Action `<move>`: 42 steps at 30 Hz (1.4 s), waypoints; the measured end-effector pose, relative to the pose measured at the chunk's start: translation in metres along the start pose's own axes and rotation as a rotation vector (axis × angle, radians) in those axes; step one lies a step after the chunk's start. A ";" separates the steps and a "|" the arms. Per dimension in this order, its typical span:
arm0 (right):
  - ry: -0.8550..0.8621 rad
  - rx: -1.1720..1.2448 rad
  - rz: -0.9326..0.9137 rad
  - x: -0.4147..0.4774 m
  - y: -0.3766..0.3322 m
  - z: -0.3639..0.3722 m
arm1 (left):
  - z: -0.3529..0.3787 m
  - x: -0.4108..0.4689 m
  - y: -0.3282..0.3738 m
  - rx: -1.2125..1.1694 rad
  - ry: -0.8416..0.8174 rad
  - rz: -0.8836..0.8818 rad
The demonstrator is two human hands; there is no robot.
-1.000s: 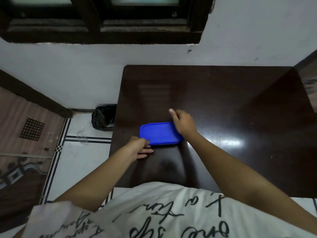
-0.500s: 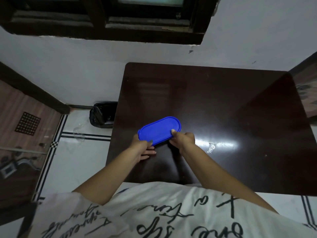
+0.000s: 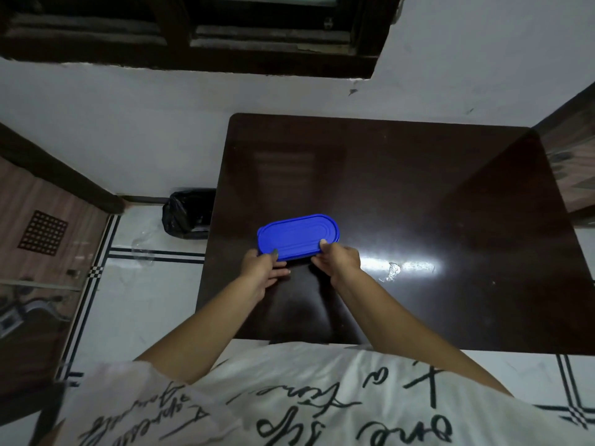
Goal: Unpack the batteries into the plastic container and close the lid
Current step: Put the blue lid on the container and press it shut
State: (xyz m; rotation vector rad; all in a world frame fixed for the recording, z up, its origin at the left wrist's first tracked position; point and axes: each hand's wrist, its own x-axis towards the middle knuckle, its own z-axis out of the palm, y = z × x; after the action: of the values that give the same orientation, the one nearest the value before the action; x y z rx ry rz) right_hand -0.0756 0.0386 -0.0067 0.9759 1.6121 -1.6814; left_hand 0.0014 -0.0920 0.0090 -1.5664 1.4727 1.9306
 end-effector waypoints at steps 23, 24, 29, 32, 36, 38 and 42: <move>0.103 0.226 -0.020 -0.004 0.023 0.007 | 0.045 0.006 0.003 -0.292 0.246 0.079; 0.092 0.233 -0.025 -0.003 0.023 0.006 | 0.044 0.007 0.004 -0.291 0.216 0.058; 0.128 0.223 -0.082 0.000 0.018 0.000 | 0.034 0.007 0.003 -0.169 0.137 0.050; 0.164 0.174 -0.112 0.002 0.011 -0.006 | 0.024 0.012 0.002 -0.107 0.217 0.119; 0.241 0.027 -0.147 0.005 0.003 -0.006 | 0.012 0.022 0.002 -0.074 0.257 0.132; 0.275 0.011 -0.132 0.005 0.000 -0.004 | 0.012 0.022 0.003 -0.073 0.290 0.126; 0.297 0.047 -0.086 0.002 -0.005 -0.004 | 0.015 0.019 0.005 -0.067 0.343 0.141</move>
State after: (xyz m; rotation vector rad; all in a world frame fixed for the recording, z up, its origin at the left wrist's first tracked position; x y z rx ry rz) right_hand -0.0801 0.0432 -0.0053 1.2436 1.8338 -1.6991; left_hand -0.0182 -0.0890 -0.0055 -1.9499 1.7058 1.8701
